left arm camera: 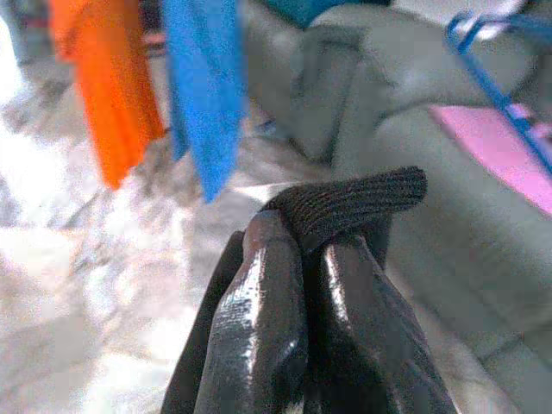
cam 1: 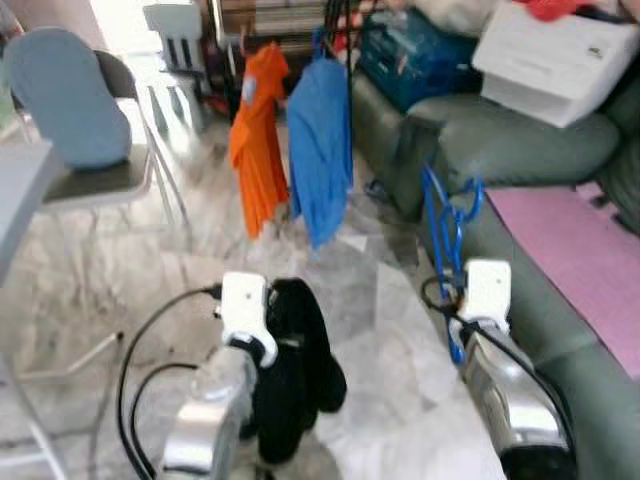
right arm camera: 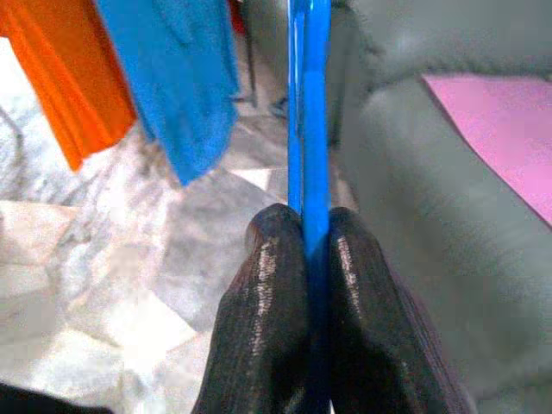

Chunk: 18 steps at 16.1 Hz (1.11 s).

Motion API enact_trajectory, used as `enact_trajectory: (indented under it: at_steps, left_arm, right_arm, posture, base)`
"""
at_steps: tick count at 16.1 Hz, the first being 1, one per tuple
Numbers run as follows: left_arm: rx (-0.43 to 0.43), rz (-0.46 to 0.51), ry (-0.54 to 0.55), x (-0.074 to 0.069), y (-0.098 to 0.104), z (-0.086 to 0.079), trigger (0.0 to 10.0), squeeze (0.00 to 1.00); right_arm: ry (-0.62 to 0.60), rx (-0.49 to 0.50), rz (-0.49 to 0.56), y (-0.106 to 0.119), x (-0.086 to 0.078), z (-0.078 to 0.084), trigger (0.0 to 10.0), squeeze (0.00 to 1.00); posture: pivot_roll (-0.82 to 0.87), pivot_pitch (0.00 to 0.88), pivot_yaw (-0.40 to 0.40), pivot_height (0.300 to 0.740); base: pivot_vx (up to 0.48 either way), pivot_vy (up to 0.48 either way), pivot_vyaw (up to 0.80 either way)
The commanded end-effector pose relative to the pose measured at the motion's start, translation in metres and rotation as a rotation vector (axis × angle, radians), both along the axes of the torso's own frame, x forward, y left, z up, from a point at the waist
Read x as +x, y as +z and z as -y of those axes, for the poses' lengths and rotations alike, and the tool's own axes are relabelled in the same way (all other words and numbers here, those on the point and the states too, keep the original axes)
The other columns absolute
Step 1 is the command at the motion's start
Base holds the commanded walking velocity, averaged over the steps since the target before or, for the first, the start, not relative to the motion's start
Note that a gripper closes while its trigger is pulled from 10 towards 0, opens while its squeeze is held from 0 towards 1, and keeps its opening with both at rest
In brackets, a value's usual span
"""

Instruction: Hang hanger

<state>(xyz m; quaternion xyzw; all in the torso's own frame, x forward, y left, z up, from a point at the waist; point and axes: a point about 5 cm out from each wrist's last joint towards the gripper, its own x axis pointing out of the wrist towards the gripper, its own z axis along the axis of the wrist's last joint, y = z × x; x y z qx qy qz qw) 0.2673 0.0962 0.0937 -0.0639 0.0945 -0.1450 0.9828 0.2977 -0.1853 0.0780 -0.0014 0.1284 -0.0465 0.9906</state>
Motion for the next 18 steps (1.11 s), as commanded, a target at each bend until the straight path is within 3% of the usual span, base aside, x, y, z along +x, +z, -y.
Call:
enact_trajectory:
  at_steps: [1,5,11,13,18]
  left_arm:
    - [-0.011,0.062,-0.010,0.0040,0.0125,0.0006,10.0,0.00]
    - [-0.053,0.080,-0.052,0.0032,0.0148,0.0010,10.0,0.00]
    - [-0.075,0.080,-0.068,0.0019,0.0148,0.0024,10.0,0.00]
    - [-0.077,0.084,-0.074,0.0017,0.0150,0.0027,10.0,0.00]
    - [-0.090,0.086,-0.080,0.0007,0.0157,0.0033,10.0,0.00]
  right_arm:
    - [0.001,0.009,0.039,0.0084,0.0041,0.0003,10.0,0.00]
    - [-0.010,0.018,0.033,0.0081,0.0045,0.0003,10.0,0.00]
    - [-0.004,0.022,0.037,0.0081,0.0063,-0.0026,10.0,0.00]
    - [0.000,0.020,0.041,0.0090,0.0072,-0.0029,10.0,0.00]
    - [0.002,0.018,0.044,0.0096,0.0071,-0.0034,10.0,0.00]
  posture:
    - [-0.10,0.052,-0.015,0.740]
    - [-0.10,0.049,-0.012,0.740]
    - [-0.09,0.046,-0.016,0.740]
    - [-0.09,0.046,-0.017,0.740]
    - [-0.09,0.050,-0.019,0.740]
  base:
    - [0.000,0.000,0.00]
    - [0.000,0.000,0.00]
    - [0.000,0.000,-0.78]
    - [0.000,0.000,0.00]
    - [0.000,0.354,0.00]
